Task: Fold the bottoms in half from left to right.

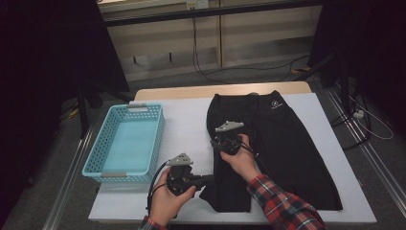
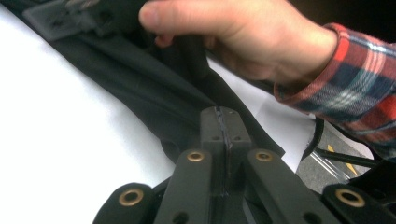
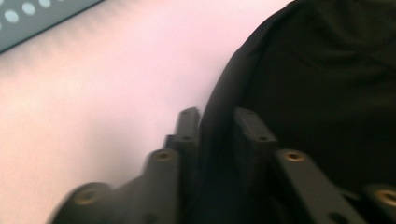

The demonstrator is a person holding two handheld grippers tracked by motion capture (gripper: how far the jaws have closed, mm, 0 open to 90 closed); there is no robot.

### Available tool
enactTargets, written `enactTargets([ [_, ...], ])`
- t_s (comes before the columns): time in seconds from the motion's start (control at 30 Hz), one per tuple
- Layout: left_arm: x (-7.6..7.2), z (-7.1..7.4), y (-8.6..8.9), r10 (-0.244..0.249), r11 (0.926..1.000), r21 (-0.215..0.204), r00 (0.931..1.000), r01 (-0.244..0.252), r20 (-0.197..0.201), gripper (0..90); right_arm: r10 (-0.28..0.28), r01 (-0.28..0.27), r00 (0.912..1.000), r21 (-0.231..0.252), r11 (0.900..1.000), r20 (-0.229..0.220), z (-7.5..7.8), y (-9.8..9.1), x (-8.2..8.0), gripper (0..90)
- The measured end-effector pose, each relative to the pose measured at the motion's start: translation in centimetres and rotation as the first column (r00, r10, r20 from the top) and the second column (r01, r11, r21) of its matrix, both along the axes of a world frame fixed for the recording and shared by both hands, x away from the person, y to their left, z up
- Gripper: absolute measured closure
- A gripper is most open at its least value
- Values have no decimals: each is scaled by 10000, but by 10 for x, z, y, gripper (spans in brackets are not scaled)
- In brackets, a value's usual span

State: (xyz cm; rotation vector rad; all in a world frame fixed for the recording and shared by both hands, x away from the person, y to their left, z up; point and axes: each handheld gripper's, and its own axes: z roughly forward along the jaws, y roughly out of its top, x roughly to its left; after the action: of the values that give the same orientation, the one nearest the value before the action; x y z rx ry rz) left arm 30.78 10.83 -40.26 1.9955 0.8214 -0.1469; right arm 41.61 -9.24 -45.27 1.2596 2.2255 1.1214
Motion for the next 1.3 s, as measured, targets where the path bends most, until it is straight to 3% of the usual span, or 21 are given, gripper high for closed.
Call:
enactTargets([
  [0.07,0,1,-1,-55,10000,-53,10000,55,-10,900,-84,84,9997,-1,10000,210,6,-8,0,844],
  [0.3,0,2,-5,-174,9998,-117,9998,175,59,900,-600,607,9953,-71,9981,764,22,-37,0,900],
  [0.4,1,2,-6,-176,9998,-113,9998,176,68,900,-712,715,9952,-25,9974,675,22,-48,0,900],
  [0.47,2,1,-7,-179,9998,-76,9998,179,23,900,-650,637,9967,271,9976,494,20,-51,-1,900],
  [0.5,2,0,-7,-169,9999,-38,9999,169,31,900,-591,577,9972,303,9979,448,19,-50,-1,871],
  [0.63,2,-1,-6,-175,9998,-32,9998,175,-34,900,-305,284,9985,459,9985,449,16,-38,-2,566],
  [0.77,1,-2,-7,-219,9998,-43,9997,218,-85,900,-168,117,9985,965,9953,522,12,-24,1,342],
  [0.87,1,-4,-7,-249,9997,-9,9997,249,-80,900,143,-175,9996,1278,9916,260,12,-12,6,268],
  [0.97,1,-4,-8,-225,9997,-101,9997,225,-55,900,424,-449,9988,1144,9924,241,13,1,9,177],
  [1.03,2,-3,-8,-252,9994,-219,9997,251,-48,900,572,-577,9983,1040,9929,76,10,9,11,191],
  [1.1,2,-2,-8,-267,9992,-310,9996,266,-25,900,606,-604,9981,443,9972,-53,2,15,12,215],
  [1.23,2,-1,-6,-298,9990,-341,9995,300,50,900,218,-232,9994,-571,9981,-250,-8,15,15,380],
  [1.3,2,-1,-6,-269,9991,-327,9996,270,57,900,8,-18,9999,-689,9976,-154,-8,8,18,554],
])
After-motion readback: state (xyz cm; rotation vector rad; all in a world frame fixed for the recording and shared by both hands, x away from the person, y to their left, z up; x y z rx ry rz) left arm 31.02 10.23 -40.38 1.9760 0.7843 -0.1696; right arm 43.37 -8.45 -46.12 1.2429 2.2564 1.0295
